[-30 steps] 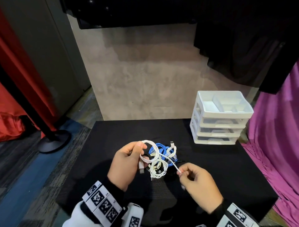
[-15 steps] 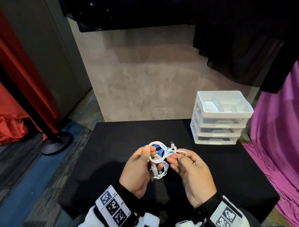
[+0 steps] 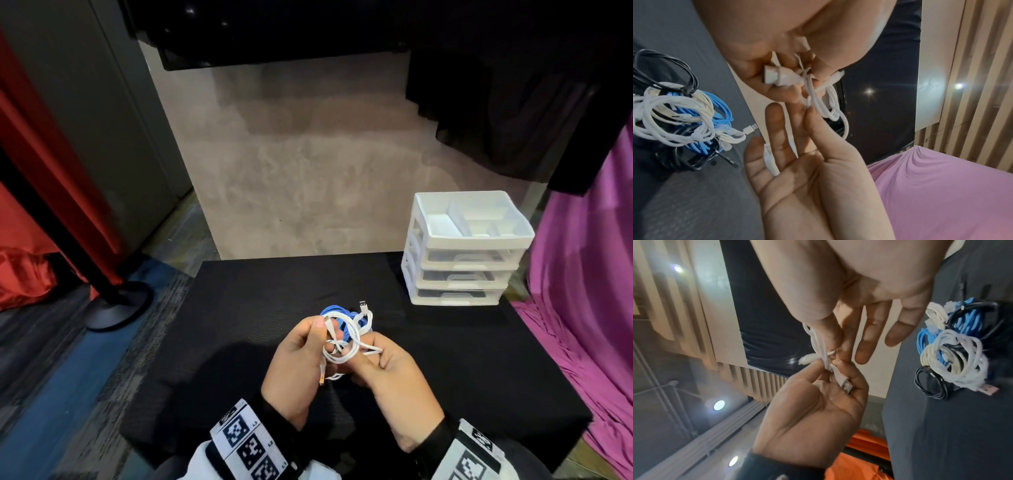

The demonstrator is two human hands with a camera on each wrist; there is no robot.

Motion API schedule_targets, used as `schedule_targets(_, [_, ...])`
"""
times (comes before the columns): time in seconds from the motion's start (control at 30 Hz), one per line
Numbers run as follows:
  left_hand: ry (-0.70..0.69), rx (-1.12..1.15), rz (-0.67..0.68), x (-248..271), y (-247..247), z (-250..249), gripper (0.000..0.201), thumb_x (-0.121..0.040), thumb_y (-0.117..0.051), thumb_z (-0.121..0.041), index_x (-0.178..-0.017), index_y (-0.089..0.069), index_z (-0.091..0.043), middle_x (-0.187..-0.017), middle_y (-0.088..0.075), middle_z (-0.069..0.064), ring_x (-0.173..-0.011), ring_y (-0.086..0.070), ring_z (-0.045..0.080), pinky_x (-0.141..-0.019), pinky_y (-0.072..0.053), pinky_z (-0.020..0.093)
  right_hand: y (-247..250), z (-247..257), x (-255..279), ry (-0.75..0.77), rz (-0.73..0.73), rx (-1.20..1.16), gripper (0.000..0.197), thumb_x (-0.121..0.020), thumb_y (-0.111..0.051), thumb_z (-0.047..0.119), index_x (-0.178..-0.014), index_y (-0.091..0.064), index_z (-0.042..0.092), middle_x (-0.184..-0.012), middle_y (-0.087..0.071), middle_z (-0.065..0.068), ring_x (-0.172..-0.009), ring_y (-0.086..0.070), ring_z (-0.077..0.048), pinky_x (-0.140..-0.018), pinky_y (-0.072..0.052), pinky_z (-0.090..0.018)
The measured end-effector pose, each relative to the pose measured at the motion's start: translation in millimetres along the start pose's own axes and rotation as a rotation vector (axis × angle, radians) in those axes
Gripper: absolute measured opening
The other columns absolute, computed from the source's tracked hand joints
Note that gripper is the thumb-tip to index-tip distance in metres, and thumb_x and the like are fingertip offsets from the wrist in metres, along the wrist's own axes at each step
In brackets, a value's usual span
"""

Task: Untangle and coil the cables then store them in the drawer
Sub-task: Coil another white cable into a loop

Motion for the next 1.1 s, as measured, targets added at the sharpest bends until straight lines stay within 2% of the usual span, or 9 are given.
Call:
schedule_targets(0.1, [0.034,0.036,0.009,-1,1,5,0.028,-0.104,-0.053,-0.025,-0.100,-0.071,-0.003,-0.088,-0.075,0.014,-0.076,-0.070,0.021,-0.065,-0.055,0.033,1,2,1,0.037,0.065,0.227,0.017,-0.094,-0.075,0.029,-0.104,-0.074,0.016,-0.086,-0.078,0.001,-0.074,-0.066,-0.016,-0.078,-0.050,-0.038])
schedule_targets(0.2, [0.045,0.081,-0.062,-4,11,9,0.029,-0.105,-0.051,-0.025,-0.098,-0.070,-0.003,-0.082,-0.069,0.015,-0.073,-0.066,0.023,-0.066,-0.052,0.035,-4,11,5,0.145,0.163,0.485,0.044,-0.095,-0.074,0.017,-0.133,-0.059,0.035,-0.125,-0.070,0.009,-0.118,-0.065,-0.008,-0.105,-0.048,-0.030])
schedule_targets(0.27, [0.036,0.043,-0.108,-6,19,9,0.030,-0.106,-0.050,-0.025,-0.095,-0.070,-0.005,-0.071,-0.064,0.011,-0.061,-0.061,0.018,-0.059,-0.049,0.030,1,31,8,0.266,0.079,0.595,0.057,-0.091,-0.078,0.021,-0.137,-0.053,0.044,-0.133,-0.059,0.016,-0.126,-0.057,-0.008,-0.104,-0.046,-0.025])
schedule_targets(0.37, [-0.068,-0.123,-0.059,-3,13,-4,0.028,-0.105,-0.051,-0.023,-0.093,-0.072,-0.009,-0.076,-0.071,0.007,-0.060,-0.060,0.010,-0.055,-0.048,0.023,-12,63,14,0.501,0.049,0.842,0.043,-0.087,-0.081,0.027,-0.122,-0.063,0.043,-0.115,-0.060,0.019,-0.111,-0.055,-0.009,-0.095,-0.043,-0.019])
schedule_targets(0.53, [-0.179,-0.259,0.067,2,-3,-17,0.036,-0.108,-0.044,-0.023,-0.087,-0.070,-0.009,-0.079,-0.073,0.005,-0.069,-0.064,0.009,-0.064,-0.052,0.023,-30,72,17,0.623,0.083,0.990,0.014,-0.083,-0.078,0.033,-0.094,-0.070,0.037,-0.091,-0.059,0.024,-0.093,-0.051,0.002,-0.083,-0.040,-0.016])
schedule_targets(0.67, [-0.127,-0.197,0.126,9,-9,-10,0.042,-0.109,-0.041,-0.026,-0.078,-0.068,-0.019,-0.065,-0.062,-0.012,-0.061,-0.055,0.001,-0.063,-0.045,0.018,-27,92,14,0.593,0.092,0.794,0.013,-0.086,-0.082,0.018,-0.085,-0.072,0.028,-0.084,-0.065,0.012,-0.083,-0.060,-0.012,-0.078,-0.047,-0.024])
schedule_targets(0.8, [-0.068,-0.121,0.177,16,-12,-5,0.039,-0.107,-0.044,-0.040,-0.078,-0.063,-0.022,-0.068,-0.050,-0.008,-0.062,-0.044,0.006,-0.063,-0.039,0.021,5,109,-12,0.471,-0.002,0.449,0.016,-0.089,-0.078,0.005,-0.086,-0.073,0.020,-0.084,-0.069,-0.004,-0.078,-0.061,-0.027,-0.077,-0.052,-0.034])
schedule_targets(0.97, [-0.203,-0.182,0.237,14,-13,-21,0.028,-0.095,-0.051,-0.044,-0.072,-0.058,-0.029,-0.065,-0.043,-0.009,-0.059,-0.035,0.008,-0.058,-0.034,0.021,14,72,-23,0.285,0.054,0.352,0.024,-0.094,-0.066,-0.005,-0.091,-0.066,0.019,-0.080,-0.060,-0.013,-0.075,-0.050,-0.022,-0.074,-0.047,-0.033])
schedule_targets(1.1, [-0.233,-0.186,0.192,14,-9,-11,0.031,-0.098,-0.048,-0.046,-0.080,-0.057,-0.023,-0.070,-0.047,-0.004,-0.067,-0.040,0.016,-0.065,-0.038,0.035,12,49,-10,0.231,0.052,0.446,0.023,-0.096,-0.067,0.003,-0.095,-0.077,0.023,-0.085,-0.073,-0.005,-0.080,-0.065,-0.016,-0.083,-0.053,-0.032])
Point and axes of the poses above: each hand's wrist, its own x-axis away from the middle knuckle, its own y-axis out of the back of the hand, z = x × y, the point moved 10 cm from there along -x, towards the middle knuckle
